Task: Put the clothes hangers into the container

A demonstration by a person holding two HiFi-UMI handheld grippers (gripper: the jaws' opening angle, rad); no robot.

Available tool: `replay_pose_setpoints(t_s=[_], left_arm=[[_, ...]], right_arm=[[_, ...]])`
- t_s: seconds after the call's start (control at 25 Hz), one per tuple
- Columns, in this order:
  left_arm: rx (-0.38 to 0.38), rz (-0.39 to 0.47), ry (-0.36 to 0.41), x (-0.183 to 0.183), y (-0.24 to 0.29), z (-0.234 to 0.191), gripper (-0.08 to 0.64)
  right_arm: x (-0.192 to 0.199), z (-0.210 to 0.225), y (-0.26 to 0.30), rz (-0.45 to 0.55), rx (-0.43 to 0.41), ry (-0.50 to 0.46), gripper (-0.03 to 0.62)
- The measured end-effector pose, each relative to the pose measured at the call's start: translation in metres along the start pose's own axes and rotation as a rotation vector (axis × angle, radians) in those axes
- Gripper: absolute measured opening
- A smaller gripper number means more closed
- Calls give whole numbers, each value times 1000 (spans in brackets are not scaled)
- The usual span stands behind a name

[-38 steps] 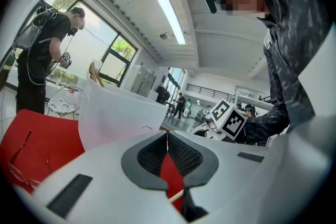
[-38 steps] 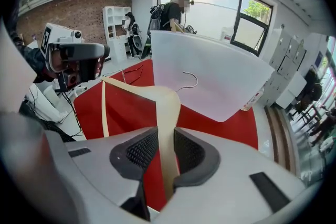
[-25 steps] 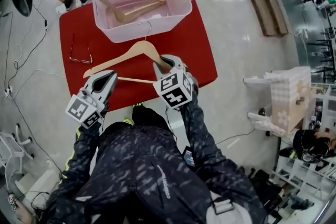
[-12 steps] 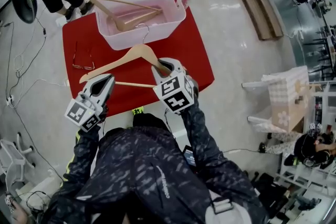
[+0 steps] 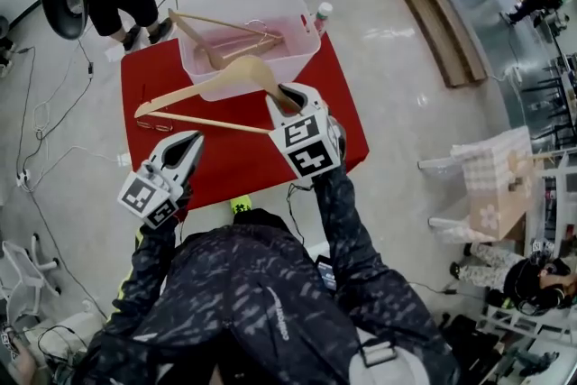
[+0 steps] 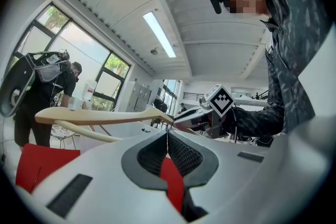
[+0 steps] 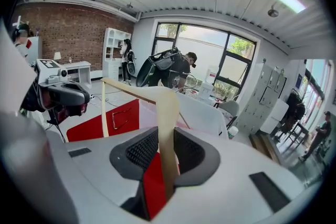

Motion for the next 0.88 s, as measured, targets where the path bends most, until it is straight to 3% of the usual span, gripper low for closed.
replay_pose_setpoints(t_s=[0.24,0.88], left_arm=[[-22,6,4,-8,-1,-9,12],[-30,1,-10,-6,36,-14,12]], right_arm=[[-22,21,0,24,23,-18,100],[-34,106,0,9,102,-78,101]])
Point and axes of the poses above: the fingertips, and each gripper's own axes: y forward along the fingers, z to its right, x out of its underside, the point moved 3 cm from there along -y, backward along the fingers, and after that the axes turned 8 degrees about -x, right-handed, at the moved point
